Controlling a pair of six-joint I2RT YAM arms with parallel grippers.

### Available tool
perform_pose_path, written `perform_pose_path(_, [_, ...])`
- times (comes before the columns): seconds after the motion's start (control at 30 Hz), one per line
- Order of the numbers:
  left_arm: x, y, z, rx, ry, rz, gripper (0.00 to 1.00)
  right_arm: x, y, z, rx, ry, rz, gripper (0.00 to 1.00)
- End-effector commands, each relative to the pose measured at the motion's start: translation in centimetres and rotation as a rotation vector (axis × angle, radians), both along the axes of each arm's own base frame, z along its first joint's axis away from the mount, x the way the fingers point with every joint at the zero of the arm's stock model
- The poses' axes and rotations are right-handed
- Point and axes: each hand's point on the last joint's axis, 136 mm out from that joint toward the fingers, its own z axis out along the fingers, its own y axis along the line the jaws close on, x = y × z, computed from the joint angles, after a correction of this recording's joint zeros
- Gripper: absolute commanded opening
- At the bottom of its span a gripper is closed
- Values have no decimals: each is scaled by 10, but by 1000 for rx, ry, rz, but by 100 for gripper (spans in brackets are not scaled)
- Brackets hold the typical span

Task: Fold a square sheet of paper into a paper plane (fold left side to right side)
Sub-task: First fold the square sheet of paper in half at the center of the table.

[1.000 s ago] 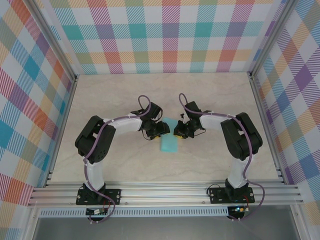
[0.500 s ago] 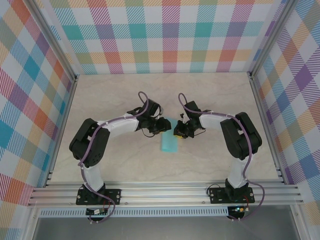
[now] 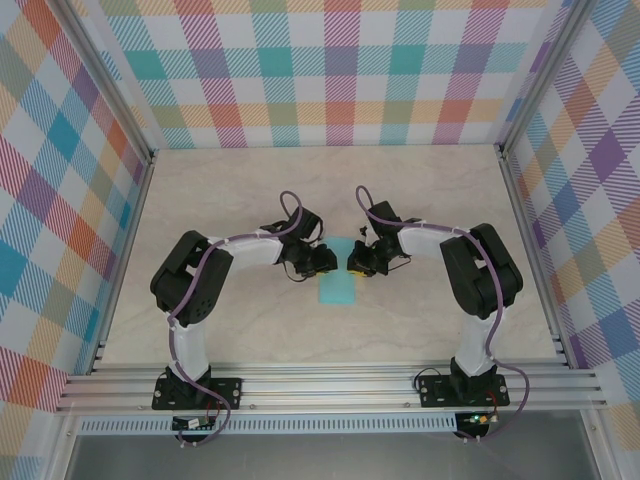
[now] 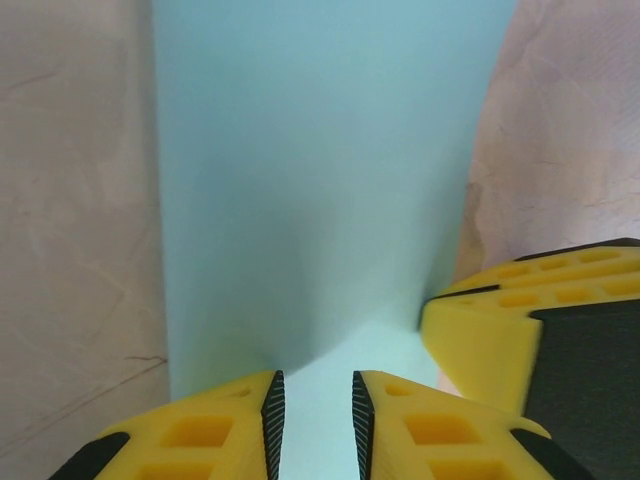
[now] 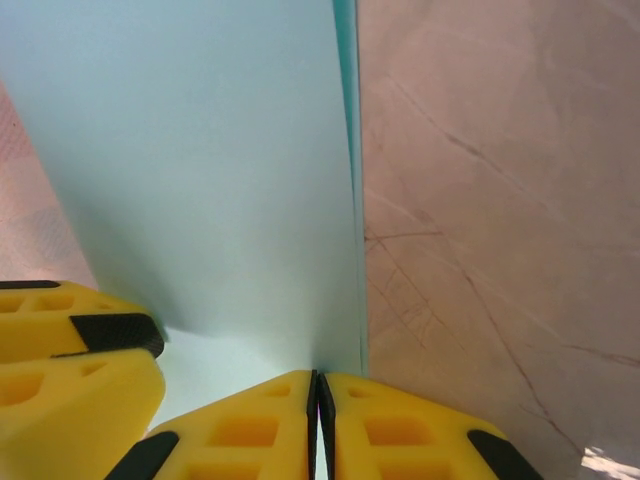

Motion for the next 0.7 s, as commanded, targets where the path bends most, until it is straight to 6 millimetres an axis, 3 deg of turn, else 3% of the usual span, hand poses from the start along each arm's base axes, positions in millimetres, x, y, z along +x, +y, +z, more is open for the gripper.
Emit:
perform_pose_path(0.0, [-8,26,-28,77,50,24,26,-22,-21,-34,-134,92,15,12])
perform_pose_path(0.17, [-9,43,-27,79,53,47,26,-23,-22,-36,-139,96,17,12])
perform_pose_path(0.33, [-6,48,-3,15,2,38,29,-22,-20,-34,-128,91,21,11])
perform_pose_path(0.53, [-5,25,35,-145,-72,-23,29,-23,-19,-34,-124,91,21,12])
perform_pose_path(0.67, [-10,4,47,-212,-88,-67,29,-22,-19,-33,-123,89,21,12])
